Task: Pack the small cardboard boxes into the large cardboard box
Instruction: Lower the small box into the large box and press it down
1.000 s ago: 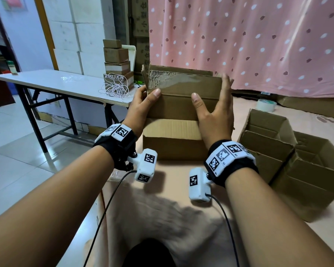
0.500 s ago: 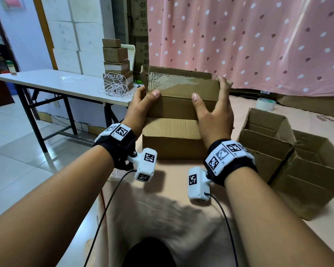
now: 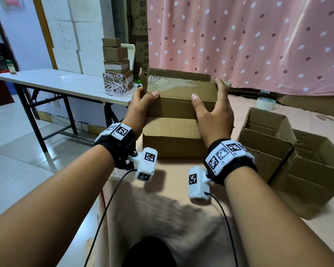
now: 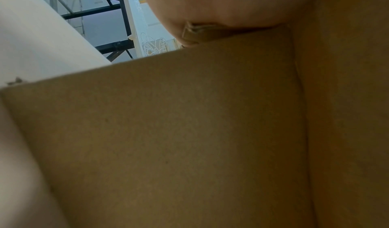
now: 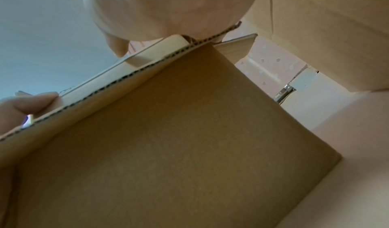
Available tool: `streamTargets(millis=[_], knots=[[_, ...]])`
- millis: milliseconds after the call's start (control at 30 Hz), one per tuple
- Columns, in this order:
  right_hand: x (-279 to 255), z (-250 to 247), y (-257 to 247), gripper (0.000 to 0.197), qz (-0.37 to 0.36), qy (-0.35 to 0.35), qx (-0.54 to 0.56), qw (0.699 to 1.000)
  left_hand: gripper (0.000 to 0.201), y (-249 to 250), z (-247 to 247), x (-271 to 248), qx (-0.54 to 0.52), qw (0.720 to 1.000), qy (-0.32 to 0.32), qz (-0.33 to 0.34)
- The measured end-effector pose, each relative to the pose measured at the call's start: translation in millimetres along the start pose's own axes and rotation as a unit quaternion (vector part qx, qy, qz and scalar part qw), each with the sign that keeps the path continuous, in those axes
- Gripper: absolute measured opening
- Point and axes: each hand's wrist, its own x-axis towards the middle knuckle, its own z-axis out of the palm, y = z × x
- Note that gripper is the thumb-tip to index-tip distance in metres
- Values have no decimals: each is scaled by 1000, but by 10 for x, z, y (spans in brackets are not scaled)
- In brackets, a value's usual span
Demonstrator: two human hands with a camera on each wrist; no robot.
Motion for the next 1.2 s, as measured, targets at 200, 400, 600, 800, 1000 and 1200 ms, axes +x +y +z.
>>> streamTargets(millis=[200, 400, 600, 800, 1000, 1200], knots=[[2, 14, 11, 62, 3, 0, -12, 1000, 49, 9, -16, -13, -8, 1000, -3, -7], [-11, 7, 5, 58, 4, 0, -32, 999, 44, -11, -7, -53, -21, 1000, -4, 5], [-20, 8, 11, 57, 11, -5, -48, 999, 78, -2, -13, -80, -2, 1000, 16, 6], [-21, 12, 2, 56, 13, -3, -57, 998, 104, 33, -6, -135, 6, 1000, 12, 12], [-21, 10, -3, 54, 16, -2, -56, 998, 96, 46, -2, -118, 20, 999, 7, 29], [12, 34, 18, 48, 11, 1, -78, 997, 97, 0, -38, -76, 26, 998, -3, 49]])
